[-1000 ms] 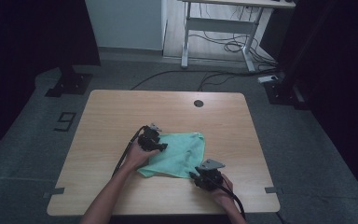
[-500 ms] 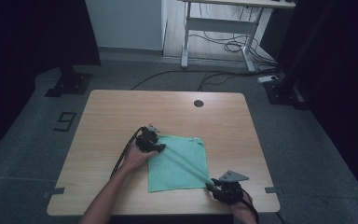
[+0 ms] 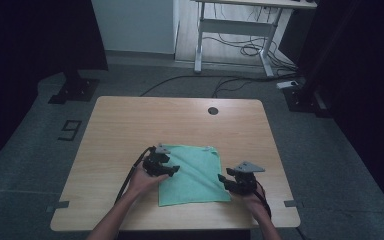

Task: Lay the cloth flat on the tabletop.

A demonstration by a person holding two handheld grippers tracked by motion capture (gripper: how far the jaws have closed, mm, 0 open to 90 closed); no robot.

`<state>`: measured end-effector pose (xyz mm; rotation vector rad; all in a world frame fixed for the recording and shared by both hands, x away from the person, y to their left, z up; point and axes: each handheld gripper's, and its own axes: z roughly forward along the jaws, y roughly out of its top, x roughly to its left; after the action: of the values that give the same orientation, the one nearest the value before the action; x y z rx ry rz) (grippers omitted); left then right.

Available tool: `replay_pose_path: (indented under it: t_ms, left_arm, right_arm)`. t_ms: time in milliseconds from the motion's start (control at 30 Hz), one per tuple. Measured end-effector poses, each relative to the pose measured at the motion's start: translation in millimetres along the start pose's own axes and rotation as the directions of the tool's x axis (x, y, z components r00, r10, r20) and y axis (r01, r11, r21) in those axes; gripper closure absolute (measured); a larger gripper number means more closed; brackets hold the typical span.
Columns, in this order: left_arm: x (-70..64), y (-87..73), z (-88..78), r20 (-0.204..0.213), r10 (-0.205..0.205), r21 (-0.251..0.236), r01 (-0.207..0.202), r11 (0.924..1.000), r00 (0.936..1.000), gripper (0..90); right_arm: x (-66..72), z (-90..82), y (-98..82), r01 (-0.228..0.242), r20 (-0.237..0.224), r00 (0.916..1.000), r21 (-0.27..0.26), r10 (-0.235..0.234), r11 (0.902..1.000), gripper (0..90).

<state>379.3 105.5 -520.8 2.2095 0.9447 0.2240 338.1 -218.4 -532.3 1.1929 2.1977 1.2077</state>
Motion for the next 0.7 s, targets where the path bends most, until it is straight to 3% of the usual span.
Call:
replay_pose_path:
  t_ms: [67,133,167,267,367,467,500,600,700]
  left_arm:
    - [-6.6,-7.9,-1.6,0.007,0.006,0.007,-0.006,1.0,1.0,40.0]
    - [-11.8,-13.5,-0.3,0.02,0.007,0.011,-0.007,0.9999,0.9998,39.7]
    - [-16.6,-16.6,2.5,0.034,0.008,0.019,-0.009,0.9998,0.9994,39.7]
    - [-22.0,-19.0,6.5,0.043,0.021,0.032,-0.022,0.9992,0.9989,38.9]
    - [-26.7,-22.4,5.6,0.027,0.036,0.029,-0.037,0.9989,0.999,38.2]
    - [-26.4,-24.6,5.0,0.022,0.048,0.023,-0.048,0.9986,0.9986,39.0]
    - [-26.8,-25.2,4.8,0.021,0.048,0.021,-0.048,0.9986,0.9986,38.9]
    - [-29.9,-26.8,4.0,0.001,0.075,0.029,-0.075,0.9968,0.9972,38.6]
    - [-32.3,-29.7,2.4,-0.011,0.092,0.03,-0.092,0.9953,0.9957,37.9]
  right_arm:
    - [-3.2,5.2,3.6,-0.011,0.006,0.9999,0.001,0.011,0.9999,52.0]
    - [-3.2,9.2,8.1,0.01,0.009,0.9999,0.0,-0.01,0.9999,52.1]
    - [-2.0,14.3,13.9,0.027,-0.01,0.9996,0.002,-0.026,0.9996,52.7]
    - [-2.2,24.4,20.8,0.019,-0.031,0.9994,0.033,-0.018,0.9993,52.6]
    - [-2.4,46.3,29.8,0.021,-0.058,0.9982,0.06,-0.017,0.998,52.6]
    - [-1.7,54.9,31.1,0.032,-0.056,0.998,0.071,-0.028,0.9969,52.6]
    - [-1.6,62.0,30.5,0.012,-0.055,0.9985,0.088,-0.007,0.996,52.9]
    - [1.4,67.1,26.6,0.018,-0.047,0.9988,0.11,-0.013,0.9938,52.2]
    - [5.1,64.4,23.0,0.013,-0.028,0.9996,0.099,-0.011,0.995,52.1]
